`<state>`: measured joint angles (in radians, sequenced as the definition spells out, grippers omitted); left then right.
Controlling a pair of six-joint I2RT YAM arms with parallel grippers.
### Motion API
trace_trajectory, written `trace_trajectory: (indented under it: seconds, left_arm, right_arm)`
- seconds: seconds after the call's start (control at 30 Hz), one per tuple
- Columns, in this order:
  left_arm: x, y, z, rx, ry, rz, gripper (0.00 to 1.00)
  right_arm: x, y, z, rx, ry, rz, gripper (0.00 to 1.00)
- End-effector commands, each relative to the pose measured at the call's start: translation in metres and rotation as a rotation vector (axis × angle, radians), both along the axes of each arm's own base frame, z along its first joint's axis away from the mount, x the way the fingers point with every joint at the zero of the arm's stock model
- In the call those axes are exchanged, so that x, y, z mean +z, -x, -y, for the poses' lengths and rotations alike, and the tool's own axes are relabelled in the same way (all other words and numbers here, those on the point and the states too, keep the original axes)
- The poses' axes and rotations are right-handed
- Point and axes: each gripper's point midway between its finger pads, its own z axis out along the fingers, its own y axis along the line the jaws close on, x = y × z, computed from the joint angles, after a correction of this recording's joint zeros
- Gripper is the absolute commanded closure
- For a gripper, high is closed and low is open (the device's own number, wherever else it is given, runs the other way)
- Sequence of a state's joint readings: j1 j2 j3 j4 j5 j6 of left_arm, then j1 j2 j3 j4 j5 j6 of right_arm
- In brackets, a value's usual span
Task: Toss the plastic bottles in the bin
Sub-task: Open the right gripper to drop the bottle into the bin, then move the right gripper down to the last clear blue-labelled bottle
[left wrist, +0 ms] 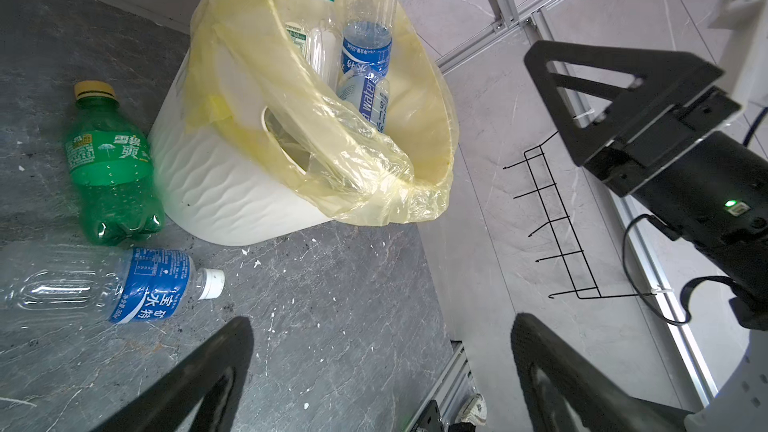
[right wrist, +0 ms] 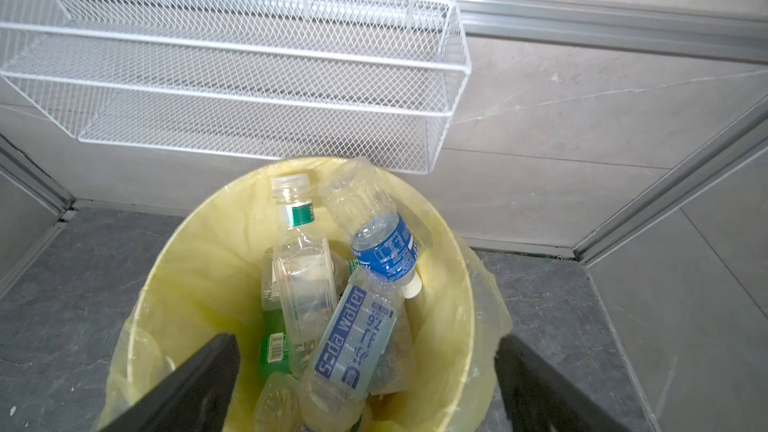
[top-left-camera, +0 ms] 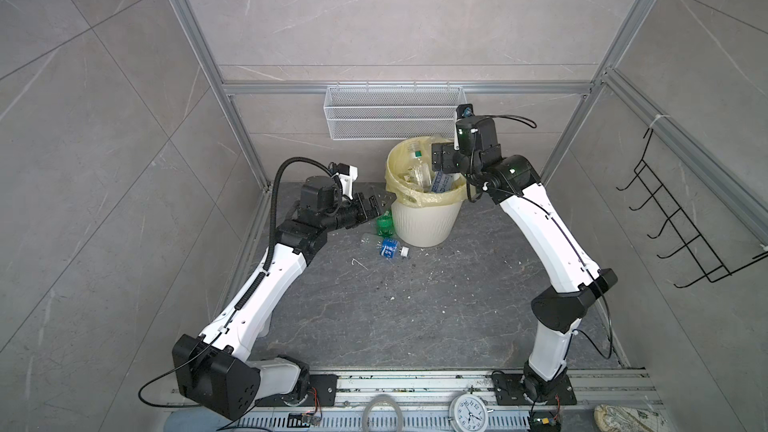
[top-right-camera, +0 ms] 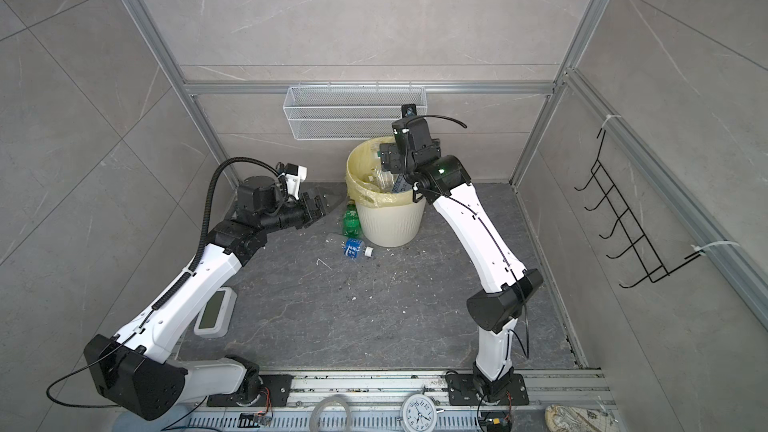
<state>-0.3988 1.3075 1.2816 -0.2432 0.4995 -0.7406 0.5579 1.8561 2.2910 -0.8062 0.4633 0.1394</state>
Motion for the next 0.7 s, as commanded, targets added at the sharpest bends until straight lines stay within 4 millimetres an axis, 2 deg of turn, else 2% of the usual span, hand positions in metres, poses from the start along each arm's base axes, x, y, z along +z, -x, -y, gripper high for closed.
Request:
trace_trajectory:
  seconds: [0.0,0.1,0.2,0.3,0.53,0.67]
  left_arm:
    - [0.003,0.000,0.000,0.006,0.009,0.007,0.00]
    - [-0.004,-0.001,-0.001,0.013,0.006,-0.019,0.00]
    - [-0.015,-0.001,-0.005,0.033,0.002,-0.055,0.00]
    - [-0.029,-0.002,-0.018,0.068,0.016,-0.113,0.00]
    - [-0.069,-0.003,-0.084,0.217,0.138,-0.267,0.00]
    - [-0.099,-0.003,-0.108,0.269,0.201,-0.351,0.00]
  right_arm:
    - [0.004,0.008,-0.006,0.029,-0.032,0.015,0.00]
    - [-0.005,0.017,-0.019,0.075,-0.014,0.005,0.00]
    - [-0.027,0.033,-0.048,0.171,0.043,-0.007,0.00]
    - [-0.056,0.054,-0.080,0.276,0.099,-0.025,0.00]
    - [-0.126,0.100,-0.136,0.469,0.155,-0.094,0.01]
    - [-0.169,0.106,-0.162,0.528,0.178,-0.168,0.00]
